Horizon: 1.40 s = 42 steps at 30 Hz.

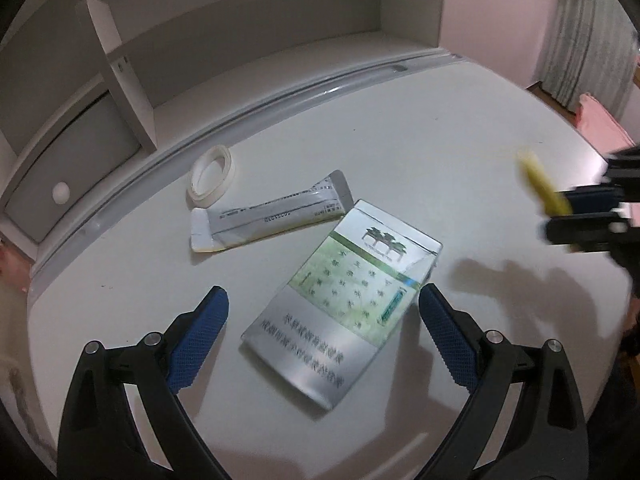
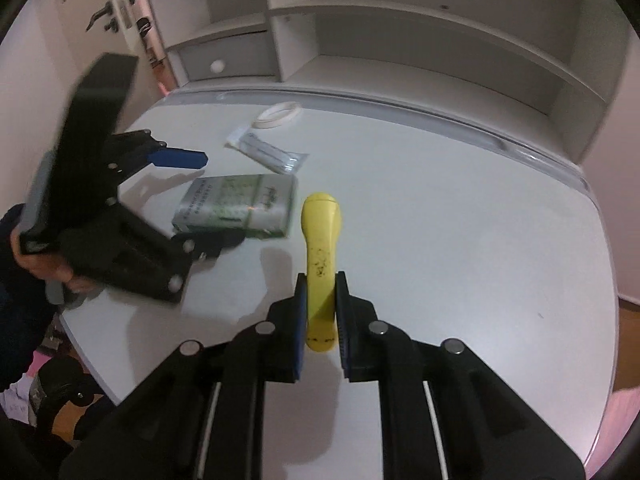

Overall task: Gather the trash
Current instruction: 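Grasp the white-green cigarette pack with the left tool while the right tool grasps the yellow stick, then carry the pack and yellow stick over the bin and open both tools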

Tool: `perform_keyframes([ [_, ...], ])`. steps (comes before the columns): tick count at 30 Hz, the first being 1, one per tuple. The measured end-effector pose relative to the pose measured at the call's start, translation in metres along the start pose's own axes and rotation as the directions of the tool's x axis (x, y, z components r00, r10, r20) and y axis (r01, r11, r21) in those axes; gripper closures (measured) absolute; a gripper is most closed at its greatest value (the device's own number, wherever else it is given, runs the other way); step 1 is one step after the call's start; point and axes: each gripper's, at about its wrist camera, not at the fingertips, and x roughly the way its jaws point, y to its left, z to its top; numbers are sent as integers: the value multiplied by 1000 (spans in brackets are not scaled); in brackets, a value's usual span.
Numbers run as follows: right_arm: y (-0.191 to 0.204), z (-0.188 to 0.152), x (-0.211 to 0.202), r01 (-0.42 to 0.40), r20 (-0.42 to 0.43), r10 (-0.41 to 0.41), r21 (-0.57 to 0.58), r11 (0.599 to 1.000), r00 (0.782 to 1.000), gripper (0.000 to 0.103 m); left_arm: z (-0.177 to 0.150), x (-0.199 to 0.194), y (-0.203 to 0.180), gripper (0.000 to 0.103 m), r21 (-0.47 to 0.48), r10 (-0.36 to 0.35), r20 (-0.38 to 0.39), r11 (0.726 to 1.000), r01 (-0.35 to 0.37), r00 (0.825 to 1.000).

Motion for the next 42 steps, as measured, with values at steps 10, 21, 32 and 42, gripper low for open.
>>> perform_keyframes([
  [10,-73,-62,-61,57,59,-71,205,977,996,89,19,-9,-29,45,-25,-36,-2,999,36,999],
  [21,-201,-238,-161,300,-8,-370,602,740,929,89,66,-36,-254,45,254,-395,45,893,372,917],
  [32,-292,-466,-182,382,-267,-364,876,294,892,89,27,18,-506,45,471,-597,-221,627,620,771],
  [42,-318,-517,-145,374,-326,-235,906,197,915,89,-6,108,-594,45,435,-496,-396,640,633,773],
])
